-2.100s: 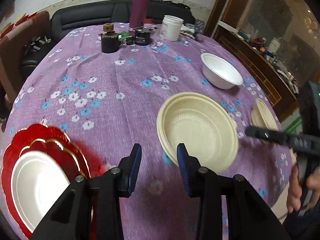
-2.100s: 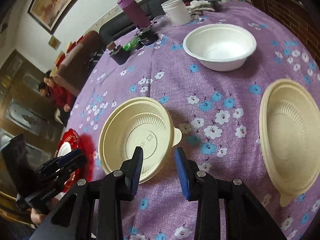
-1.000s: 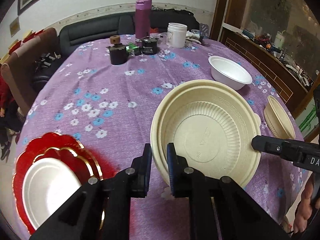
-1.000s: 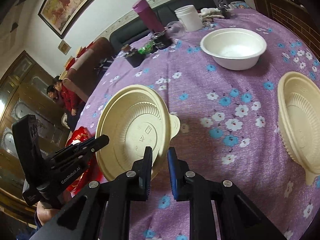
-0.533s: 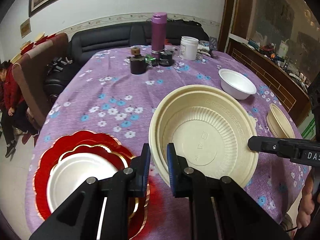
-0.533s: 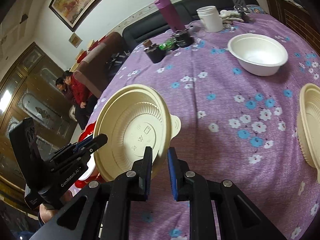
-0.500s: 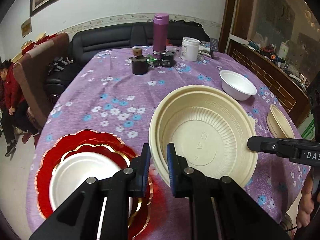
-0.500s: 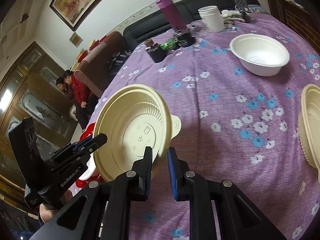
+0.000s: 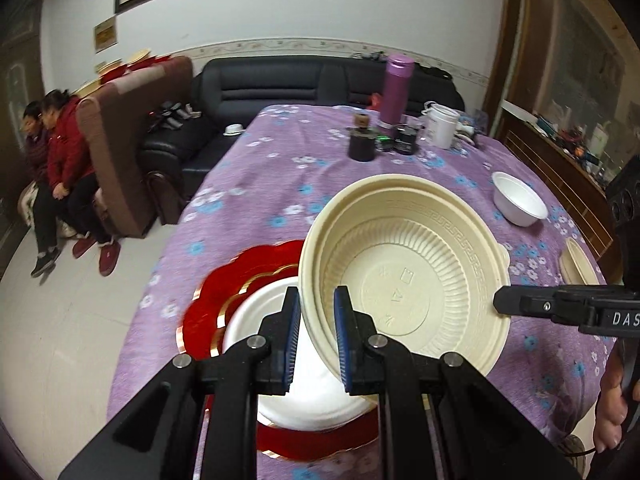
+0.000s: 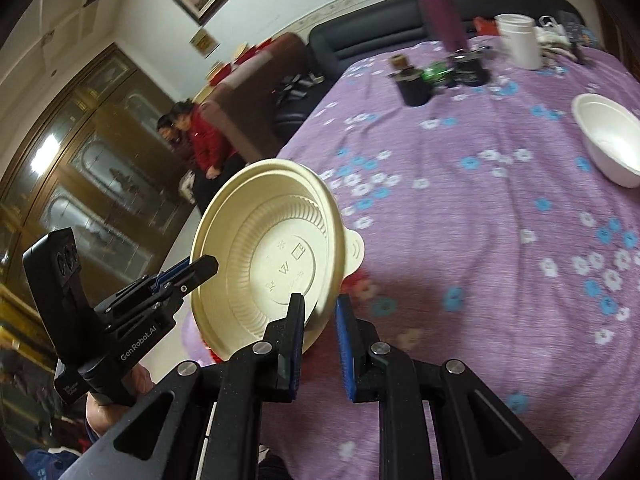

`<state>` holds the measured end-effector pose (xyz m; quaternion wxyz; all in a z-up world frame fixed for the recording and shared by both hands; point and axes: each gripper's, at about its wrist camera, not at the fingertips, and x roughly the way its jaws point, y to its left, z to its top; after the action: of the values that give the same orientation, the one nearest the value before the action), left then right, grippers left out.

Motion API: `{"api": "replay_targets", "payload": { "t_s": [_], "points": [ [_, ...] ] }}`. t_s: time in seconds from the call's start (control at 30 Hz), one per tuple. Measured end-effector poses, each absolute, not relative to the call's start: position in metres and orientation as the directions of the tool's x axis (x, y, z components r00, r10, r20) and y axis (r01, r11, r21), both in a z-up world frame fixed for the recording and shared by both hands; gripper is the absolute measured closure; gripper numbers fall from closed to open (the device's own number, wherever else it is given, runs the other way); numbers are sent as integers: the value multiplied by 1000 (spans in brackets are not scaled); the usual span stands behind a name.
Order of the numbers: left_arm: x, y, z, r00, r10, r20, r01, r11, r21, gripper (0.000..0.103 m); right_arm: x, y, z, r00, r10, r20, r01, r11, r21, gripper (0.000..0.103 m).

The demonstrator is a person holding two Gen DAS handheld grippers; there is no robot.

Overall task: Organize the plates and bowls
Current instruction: 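Carry the beige bowl with the left tool toward the plate stack, then lower the beige bowl onto the plate stack and open the left tool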

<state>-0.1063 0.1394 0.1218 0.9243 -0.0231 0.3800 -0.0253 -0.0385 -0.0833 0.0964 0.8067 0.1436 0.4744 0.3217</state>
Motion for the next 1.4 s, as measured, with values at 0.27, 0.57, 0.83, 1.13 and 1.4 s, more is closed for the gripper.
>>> {"api": "replay_targets", "payload": {
  "t_s": [0.27,0.57,0.83,1.13,1.4],
  "points": [
    [-121,179,110,684,-29,-729,-40,996,-77,88,-37,-36,84,257,683,-684,-427,715,554,85],
    [-119,198,94,662,-37,-749,-71,991,-112,88,-30,-10,64,198,673,-713,-429,713,554,85],
    [-117,202,82,645,-50,-763,-75,989,-128,88,-25,-3,52,186,661,-727,-413,724,552,84],
    [-113,203,77,636,-48,-770,-80,989,-128,88,-19,-2,48,196,656,-729,-399,732,552,83],
    [-114,204,80,644,-46,-763,-87,987,-133,86,-22,-5,55,227,646,-729,-417,741,526,69]
  ]
}}
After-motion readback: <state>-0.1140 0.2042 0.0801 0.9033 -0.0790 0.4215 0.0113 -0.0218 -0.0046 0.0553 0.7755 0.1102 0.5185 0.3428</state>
